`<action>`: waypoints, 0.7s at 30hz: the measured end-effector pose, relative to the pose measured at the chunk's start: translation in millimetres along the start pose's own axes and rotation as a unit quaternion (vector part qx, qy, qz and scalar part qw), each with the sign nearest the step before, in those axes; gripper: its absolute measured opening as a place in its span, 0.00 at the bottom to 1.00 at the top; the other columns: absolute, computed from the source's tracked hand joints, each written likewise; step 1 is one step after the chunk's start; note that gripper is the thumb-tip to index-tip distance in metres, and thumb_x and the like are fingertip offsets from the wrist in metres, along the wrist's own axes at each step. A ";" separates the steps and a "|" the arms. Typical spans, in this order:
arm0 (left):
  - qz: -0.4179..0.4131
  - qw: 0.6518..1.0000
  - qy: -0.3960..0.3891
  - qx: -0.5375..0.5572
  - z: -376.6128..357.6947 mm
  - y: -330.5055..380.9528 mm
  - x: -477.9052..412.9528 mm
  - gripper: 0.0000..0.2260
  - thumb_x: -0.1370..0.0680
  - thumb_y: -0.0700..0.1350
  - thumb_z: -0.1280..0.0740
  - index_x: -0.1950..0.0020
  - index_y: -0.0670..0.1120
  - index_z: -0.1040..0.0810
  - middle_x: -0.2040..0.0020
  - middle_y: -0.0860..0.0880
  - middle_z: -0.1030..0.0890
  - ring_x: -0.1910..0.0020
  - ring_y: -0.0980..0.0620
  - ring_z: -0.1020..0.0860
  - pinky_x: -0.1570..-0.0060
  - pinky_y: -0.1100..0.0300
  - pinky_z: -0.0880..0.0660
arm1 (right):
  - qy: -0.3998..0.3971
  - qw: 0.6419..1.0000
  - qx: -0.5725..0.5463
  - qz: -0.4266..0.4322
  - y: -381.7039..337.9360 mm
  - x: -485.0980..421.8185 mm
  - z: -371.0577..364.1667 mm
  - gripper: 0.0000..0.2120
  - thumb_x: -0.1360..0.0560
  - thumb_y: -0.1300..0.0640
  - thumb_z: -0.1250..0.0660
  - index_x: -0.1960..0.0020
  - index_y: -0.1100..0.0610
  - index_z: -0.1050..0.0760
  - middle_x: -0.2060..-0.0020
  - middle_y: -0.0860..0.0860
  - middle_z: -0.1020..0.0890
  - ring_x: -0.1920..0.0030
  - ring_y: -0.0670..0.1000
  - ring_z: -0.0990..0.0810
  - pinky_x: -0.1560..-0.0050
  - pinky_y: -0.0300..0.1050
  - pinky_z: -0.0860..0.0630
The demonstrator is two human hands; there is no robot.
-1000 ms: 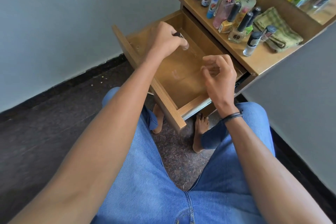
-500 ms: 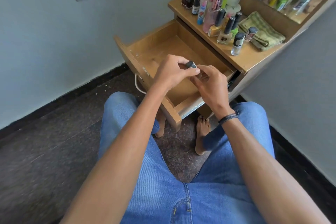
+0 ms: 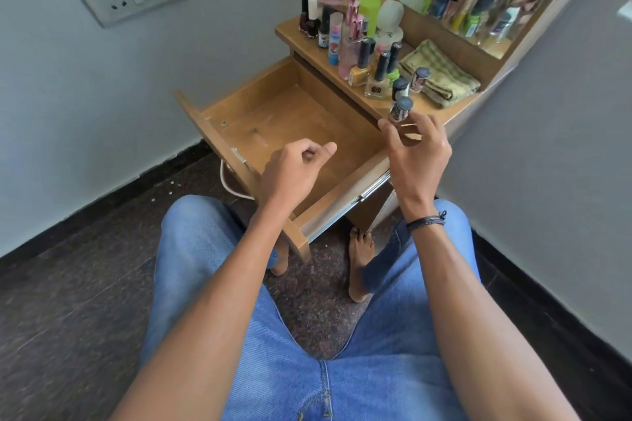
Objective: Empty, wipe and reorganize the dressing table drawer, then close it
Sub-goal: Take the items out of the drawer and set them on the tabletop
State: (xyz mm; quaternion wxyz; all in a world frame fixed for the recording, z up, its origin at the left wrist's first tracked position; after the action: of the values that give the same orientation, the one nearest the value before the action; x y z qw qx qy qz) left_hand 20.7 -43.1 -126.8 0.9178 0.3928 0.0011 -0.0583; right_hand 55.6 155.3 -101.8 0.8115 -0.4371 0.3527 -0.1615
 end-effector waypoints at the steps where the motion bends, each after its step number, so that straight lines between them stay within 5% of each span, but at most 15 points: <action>1: -0.003 1.000 0.000 -0.002 -0.1 -0.4 -0.2 0.20 0.23 0.69 0.38 0.55 0.55 0.19 0.63 0.60 0.19 0.62 0.62 0.22 0.69 0.61 0.31 | 0.014 1.000 0.001 0.008 -1.1 -2.4 2.3 0.13 0.26 0.52 0.23 0.47 0.60 0.17 0.55 0.48 0.20 0.60 0.41 0.24 0.55 0.25 0.30; 6: -0.015 1.000 -0.007 -0.020 -1.5 0.7 0.7 0.18 0.22 0.66 0.38 0.54 0.54 0.19 0.62 0.59 0.18 0.62 0.61 0.22 0.69 0.62 0.30 | 0.066 0.997 0.034 -0.010 7.1 -17.2 13.0 0.16 0.27 0.54 0.24 0.43 0.61 0.17 0.54 0.47 0.20 0.57 0.40 0.25 0.51 0.23 0.31; 12: -0.019 1.000 -0.010 -0.018 -3.9 1.7 -0.1 0.15 0.22 0.63 0.35 0.55 0.54 0.18 0.64 0.59 0.19 0.63 0.62 0.21 0.70 0.63 0.31 | 0.040 0.997 0.015 -0.060 16.6 -30.2 10.6 0.17 0.27 0.58 0.26 0.39 0.58 0.19 0.49 0.50 0.15 0.54 0.45 0.16 0.44 0.47 0.18; 21: -0.016 0.999 -0.015 -0.030 -3.1 3.0 -0.4 0.12 0.22 0.61 0.34 0.55 0.54 0.19 0.65 0.61 0.20 0.64 0.63 0.22 0.72 0.65 0.34 | 0.005 0.997 0.000 -0.081 27.8 -36.9 5.4 0.22 0.27 0.60 0.24 0.34 0.55 0.21 0.50 0.44 0.16 0.51 0.38 0.17 0.42 0.39 0.20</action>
State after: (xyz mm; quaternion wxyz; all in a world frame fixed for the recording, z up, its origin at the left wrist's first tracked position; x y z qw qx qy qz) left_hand 20.8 -38.7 -126.7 0.9280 0.3643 -0.0045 -0.0783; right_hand 32.3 195.3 -106.8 0.7941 -0.4632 0.3201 -0.2289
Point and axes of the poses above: each hand's wrist, its own x-axis away from the middle knuckle, its own z-axis out of the back of the hand, y = z × x, the point moved 2 cm from there along -x, towards the middle knuckle
